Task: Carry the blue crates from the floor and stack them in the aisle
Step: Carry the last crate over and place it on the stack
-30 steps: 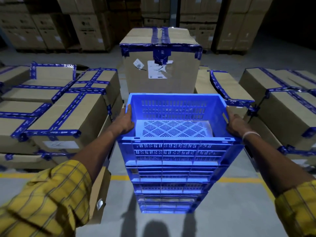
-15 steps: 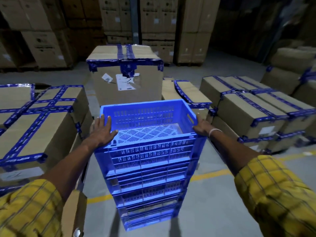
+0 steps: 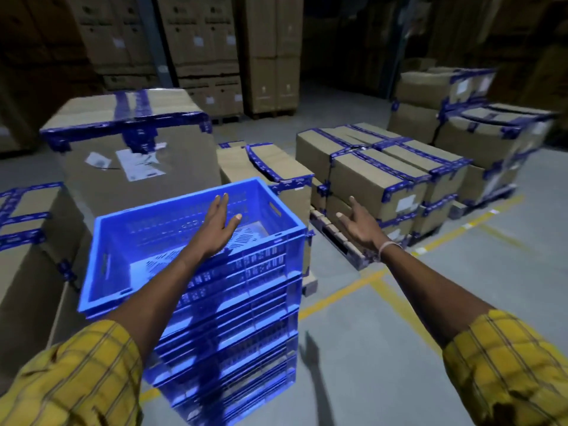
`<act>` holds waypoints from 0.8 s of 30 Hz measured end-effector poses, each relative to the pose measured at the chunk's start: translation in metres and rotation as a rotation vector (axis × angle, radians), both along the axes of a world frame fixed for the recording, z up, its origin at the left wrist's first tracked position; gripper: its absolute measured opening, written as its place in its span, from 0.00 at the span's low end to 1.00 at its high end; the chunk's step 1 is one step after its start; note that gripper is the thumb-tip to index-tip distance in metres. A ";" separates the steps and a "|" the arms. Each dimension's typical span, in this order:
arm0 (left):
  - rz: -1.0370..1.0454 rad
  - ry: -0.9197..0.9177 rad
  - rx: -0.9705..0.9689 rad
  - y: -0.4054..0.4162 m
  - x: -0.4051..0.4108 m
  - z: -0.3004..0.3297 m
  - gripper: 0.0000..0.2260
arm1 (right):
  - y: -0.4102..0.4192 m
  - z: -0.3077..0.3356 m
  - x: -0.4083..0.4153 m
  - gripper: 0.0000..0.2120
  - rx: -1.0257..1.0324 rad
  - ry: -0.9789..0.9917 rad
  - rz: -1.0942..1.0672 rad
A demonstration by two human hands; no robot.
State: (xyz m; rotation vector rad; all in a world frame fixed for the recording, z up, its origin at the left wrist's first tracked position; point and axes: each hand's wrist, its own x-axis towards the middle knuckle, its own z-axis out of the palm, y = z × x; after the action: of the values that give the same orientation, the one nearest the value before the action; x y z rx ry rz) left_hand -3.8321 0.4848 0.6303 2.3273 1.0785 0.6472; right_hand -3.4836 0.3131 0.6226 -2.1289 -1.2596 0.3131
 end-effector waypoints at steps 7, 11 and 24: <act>-0.188 -0.041 0.094 -0.009 0.163 -0.003 0.31 | -0.080 -0.012 0.119 0.39 0.039 0.043 -0.136; -0.276 -0.051 0.123 -0.028 0.258 -0.012 0.30 | -0.127 -0.018 0.187 0.39 0.088 0.081 -0.208; -0.480 -0.056 -0.154 -0.116 0.541 -0.088 0.30 | -0.306 -0.053 0.399 0.38 0.010 0.138 -0.554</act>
State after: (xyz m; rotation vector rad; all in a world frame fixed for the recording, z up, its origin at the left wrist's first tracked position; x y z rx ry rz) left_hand -3.2907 0.3687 0.5420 2.2938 0.4911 0.4235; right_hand -3.0850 0.0073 0.5693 -2.2984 -0.5567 0.2042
